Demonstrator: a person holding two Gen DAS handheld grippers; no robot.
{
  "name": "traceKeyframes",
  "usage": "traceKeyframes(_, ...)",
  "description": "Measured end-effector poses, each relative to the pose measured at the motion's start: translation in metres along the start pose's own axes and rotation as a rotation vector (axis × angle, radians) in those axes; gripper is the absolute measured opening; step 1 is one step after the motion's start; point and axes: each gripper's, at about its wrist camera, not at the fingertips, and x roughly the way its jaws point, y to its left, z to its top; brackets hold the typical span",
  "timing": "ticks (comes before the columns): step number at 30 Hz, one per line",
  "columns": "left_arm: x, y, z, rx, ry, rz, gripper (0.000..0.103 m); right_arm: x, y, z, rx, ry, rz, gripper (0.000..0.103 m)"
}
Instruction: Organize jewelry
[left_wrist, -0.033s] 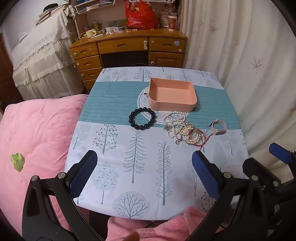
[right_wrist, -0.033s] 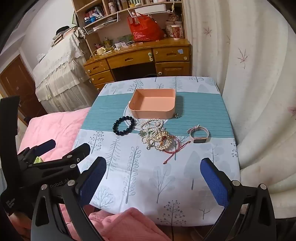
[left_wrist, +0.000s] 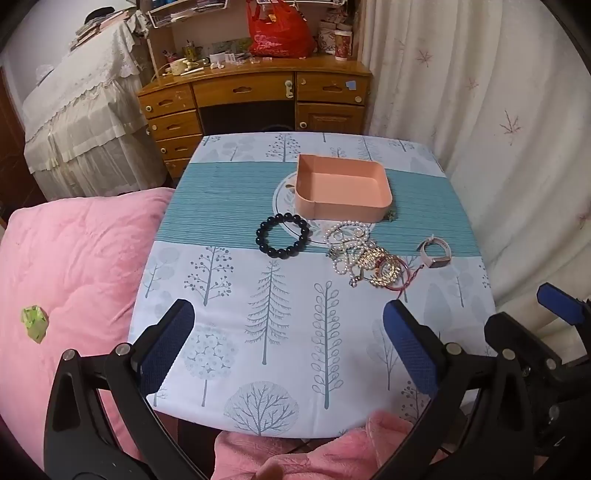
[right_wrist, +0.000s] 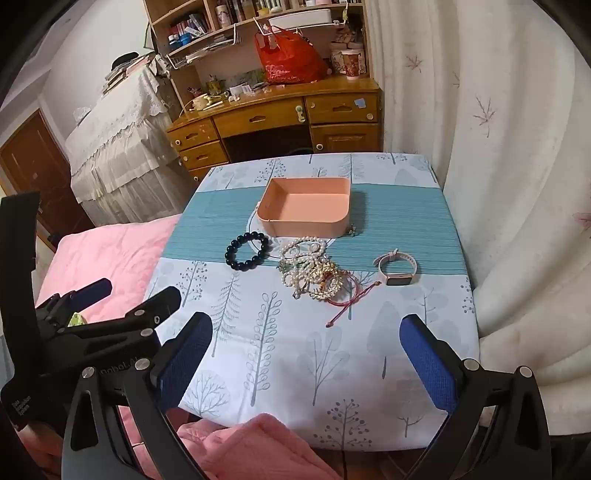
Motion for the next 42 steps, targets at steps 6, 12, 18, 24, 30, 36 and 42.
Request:
traceKeyframes(6,0.004,-0.005,0.003,0.03,-0.005,0.001,0.102,0.005,-0.003,-0.004,0.03,-0.001,0.019,0.103)
traceKeyframes(12,-0.006,-0.016,0.002,0.048,-0.021,0.014,0.102,0.01,-0.009,0.002,0.036,0.011,0.021,0.103)
traceKeyframes(18,-0.004,-0.014,0.004,0.049,-0.024,0.013,0.102,0.01,-0.011,0.004,0.034,0.001,0.021,0.103)
traceKeyframes(24,-0.005,-0.015,0.007,0.05,-0.025,0.017,0.102,0.01,-0.011,0.005,0.033,0.0,0.019,0.103)
traceKeyframes(30,-0.005,-0.014,0.007,0.046,-0.023,0.018,0.102,0.01,-0.01,0.005,0.031,0.002,0.02,0.103)
traceKeyframes(36,-0.005,-0.015,0.006,0.047,-0.026,0.017,0.102,0.009,-0.011,0.01,0.008,0.006,0.0,0.103)
traceKeyframes(42,-0.003,-0.015,0.007,0.046,-0.023,0.018,0.102,0.009,-0.011,0.011,0.008,0.006,-0.001,0.103)
